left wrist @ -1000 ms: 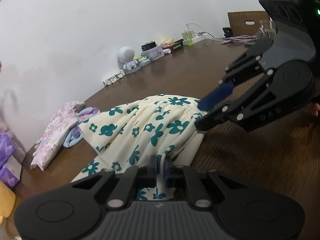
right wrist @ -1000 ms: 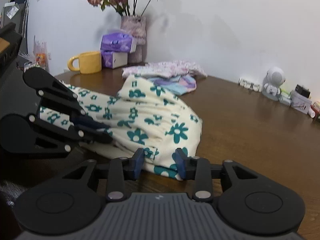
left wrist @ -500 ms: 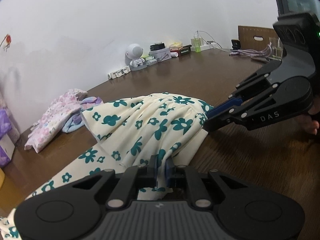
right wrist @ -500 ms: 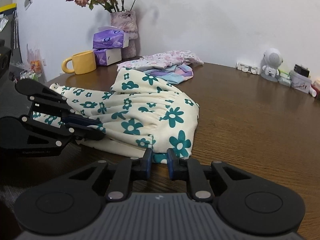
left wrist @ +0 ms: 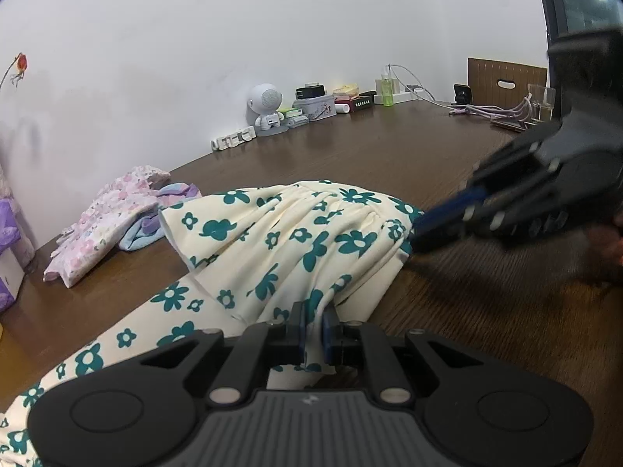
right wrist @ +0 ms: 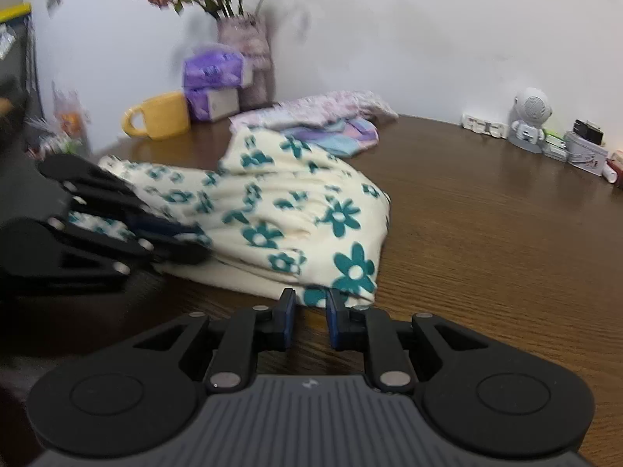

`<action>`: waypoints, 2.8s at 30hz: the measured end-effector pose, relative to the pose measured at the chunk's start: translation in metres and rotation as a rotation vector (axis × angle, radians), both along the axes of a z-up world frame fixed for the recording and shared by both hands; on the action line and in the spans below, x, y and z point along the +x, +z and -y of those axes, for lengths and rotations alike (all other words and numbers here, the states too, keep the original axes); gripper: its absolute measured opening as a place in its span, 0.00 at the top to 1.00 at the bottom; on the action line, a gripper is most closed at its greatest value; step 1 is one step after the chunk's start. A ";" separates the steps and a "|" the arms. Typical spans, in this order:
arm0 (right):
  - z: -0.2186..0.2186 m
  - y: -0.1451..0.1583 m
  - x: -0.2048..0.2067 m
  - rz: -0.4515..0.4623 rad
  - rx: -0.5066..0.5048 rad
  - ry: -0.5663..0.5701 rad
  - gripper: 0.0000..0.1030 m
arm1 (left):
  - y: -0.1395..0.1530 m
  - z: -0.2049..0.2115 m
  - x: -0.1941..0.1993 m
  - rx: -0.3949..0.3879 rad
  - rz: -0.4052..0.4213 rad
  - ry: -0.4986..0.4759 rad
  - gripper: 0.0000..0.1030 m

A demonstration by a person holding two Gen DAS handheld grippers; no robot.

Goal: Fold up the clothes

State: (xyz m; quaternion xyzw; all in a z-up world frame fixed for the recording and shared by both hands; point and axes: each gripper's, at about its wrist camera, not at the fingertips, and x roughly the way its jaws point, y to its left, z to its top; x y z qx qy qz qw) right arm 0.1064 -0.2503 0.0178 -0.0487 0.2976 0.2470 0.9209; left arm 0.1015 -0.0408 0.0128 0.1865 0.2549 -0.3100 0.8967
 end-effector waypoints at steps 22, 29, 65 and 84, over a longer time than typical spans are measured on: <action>-0.021 0.002 0.037 0.062 0.011 -0.015 0.83 | 0.001 -0.009 0.008 -0.063 -0.057 0.001 0.90; -0.022 0.002 0.036 0.065 0.010 -0.020 0.83 | 0.002 -0.019 0.002 -0.053 -0.063 0.047 0.89; 0.020 0.046 0.089 -0.029 0.155 -0.045 0.79 | 0.071 -0.026 0.096 -0.324 -0.171 0.361 0.47; 0.000 0.000 0.161 -0.174 0.211 -0.091 0.76 | 0.003 -0.059 0.154 -0.490 -0.543 0.252 0.96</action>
